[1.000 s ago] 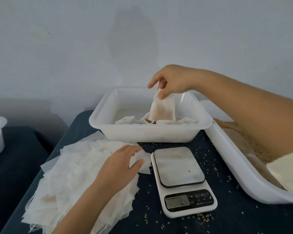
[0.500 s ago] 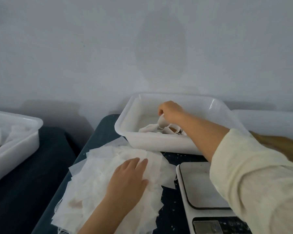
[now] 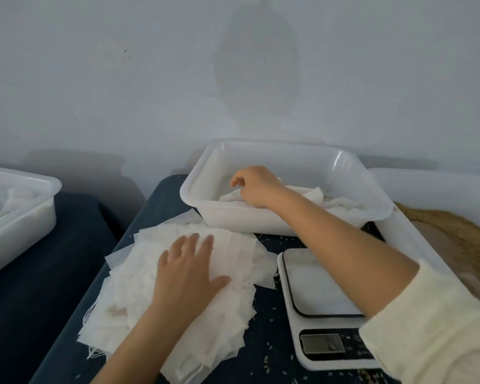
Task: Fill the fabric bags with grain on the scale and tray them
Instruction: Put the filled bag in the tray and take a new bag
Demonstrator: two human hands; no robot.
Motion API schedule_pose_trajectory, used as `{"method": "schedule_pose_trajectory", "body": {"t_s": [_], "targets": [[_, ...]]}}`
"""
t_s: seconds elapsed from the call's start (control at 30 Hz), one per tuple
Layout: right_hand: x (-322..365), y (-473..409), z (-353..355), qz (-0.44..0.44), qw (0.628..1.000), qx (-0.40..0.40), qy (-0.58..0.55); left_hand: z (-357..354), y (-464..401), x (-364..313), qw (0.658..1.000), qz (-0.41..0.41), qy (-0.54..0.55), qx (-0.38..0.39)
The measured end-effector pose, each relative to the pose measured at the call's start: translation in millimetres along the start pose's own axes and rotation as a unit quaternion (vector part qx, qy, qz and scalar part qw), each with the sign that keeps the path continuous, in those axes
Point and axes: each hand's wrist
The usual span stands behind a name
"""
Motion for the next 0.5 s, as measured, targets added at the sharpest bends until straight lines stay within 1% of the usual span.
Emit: {"method": "schedule_pose_trajectory", "body": {"t_s": [0.07, 0.13, 0.27, 0.37, 0.43, 0.5], "targets": [[13.3, 28.6, -2.5, 0.019, 0.999, -0.011, -0.049, 1.2, 9.9, 5.4, 0.999, 0.047, -0.013, 0.010], [22.9, 58.8, -5.4, 0.034, 0.995, -0.017, -0.092, 0.5, 17.9, 10.3, 0.998, 0.065, 0.005, 0.009], [26.4, 111.4, -5.3, 0.050, 0.986, -0.062, -0.146, 0.7, 23.7, 14.0, 0.994, 0.064, 0.079, -0.041], [17.0, 154.1, -4.7, 0.051, 0.976, -0.070, -0.202, 3.3, 23.1, 13.5, 0.991, 0.046, 0.090, -0.084], [4.4, 182.3, -8.7, 0.048, 0.969, -0.085, -0.227, 3.8, 22.4, 14.2, 0.991, 0.038, 0.088, -0.090], [-11.6, 205.1, -14.5, 0.036, 0.961, -0.121, -0.248, 3.3, 23.2, 14.8, 0.989, 0.040, 0.108, -0.091]]}}
Point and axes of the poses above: each hand's wrist, its own y-axis away from the middle knuckle, its own z-axis out of the back of the hand, x = y × z, and after that the axes turned 11 degrees about -x, right-handed
